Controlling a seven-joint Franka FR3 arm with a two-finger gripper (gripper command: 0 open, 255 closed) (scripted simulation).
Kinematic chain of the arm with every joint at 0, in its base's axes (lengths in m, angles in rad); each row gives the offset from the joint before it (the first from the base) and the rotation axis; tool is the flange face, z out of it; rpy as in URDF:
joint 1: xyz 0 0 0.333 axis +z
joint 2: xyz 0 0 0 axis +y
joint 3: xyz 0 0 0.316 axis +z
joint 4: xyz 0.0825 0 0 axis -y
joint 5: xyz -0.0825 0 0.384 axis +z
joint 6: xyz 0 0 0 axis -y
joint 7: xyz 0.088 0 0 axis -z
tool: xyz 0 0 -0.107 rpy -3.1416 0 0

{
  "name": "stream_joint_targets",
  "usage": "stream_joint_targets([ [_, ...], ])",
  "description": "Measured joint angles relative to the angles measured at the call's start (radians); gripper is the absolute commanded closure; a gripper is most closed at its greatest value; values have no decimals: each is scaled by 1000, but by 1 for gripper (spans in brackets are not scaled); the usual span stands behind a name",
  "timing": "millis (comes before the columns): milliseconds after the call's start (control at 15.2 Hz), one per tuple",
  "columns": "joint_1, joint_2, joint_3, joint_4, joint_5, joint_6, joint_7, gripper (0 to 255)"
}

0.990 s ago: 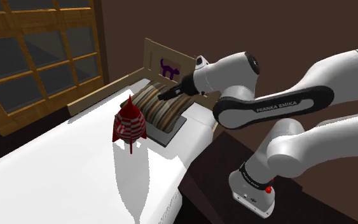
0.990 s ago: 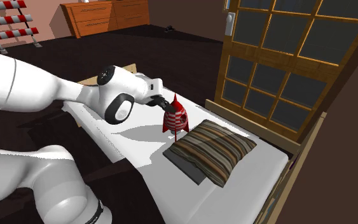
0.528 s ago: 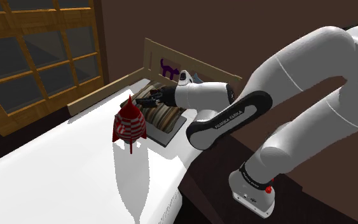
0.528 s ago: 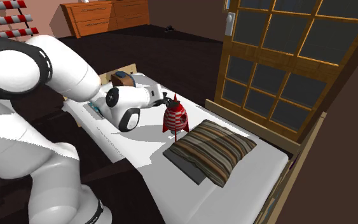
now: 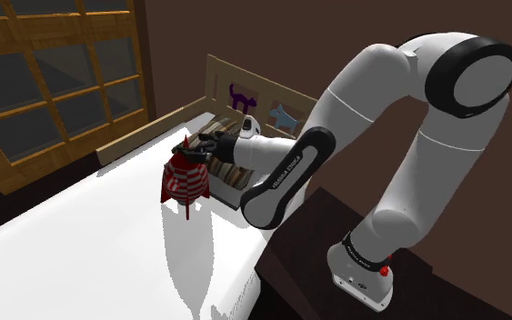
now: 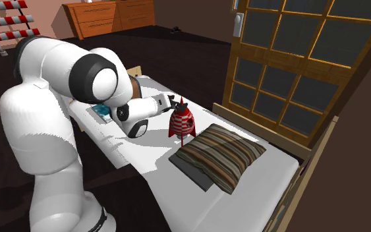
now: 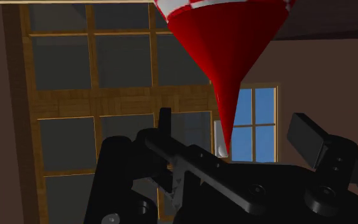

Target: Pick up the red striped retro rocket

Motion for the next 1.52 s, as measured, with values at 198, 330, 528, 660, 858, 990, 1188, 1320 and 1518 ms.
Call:
stream_joint_targets([
  [198, 13, 67, -13, 10, -9, 54, -21, 0],
  [330, 15, 81, -17, 12, -13, 65, -25, 255],
  [528, 16, 84, -18, 14, -14, 68, -27, 255],
  [660, 16, 84, -18, 14, -14, 69, -27, 255],
  [858, 16, 85, -18, 14, -14, 70, -27, 255],
  [990, 13, 73, -15, 10, -11, 59, -23, 255],
  [1188, 2, 19, -3, 0, -2, 16, -6, 255],
  [1320, -7, -27, 6, -9, 1, -19, 11, 255],
  [1518, -19, -93, 15, -10, 4, -80, 33, 255],
])
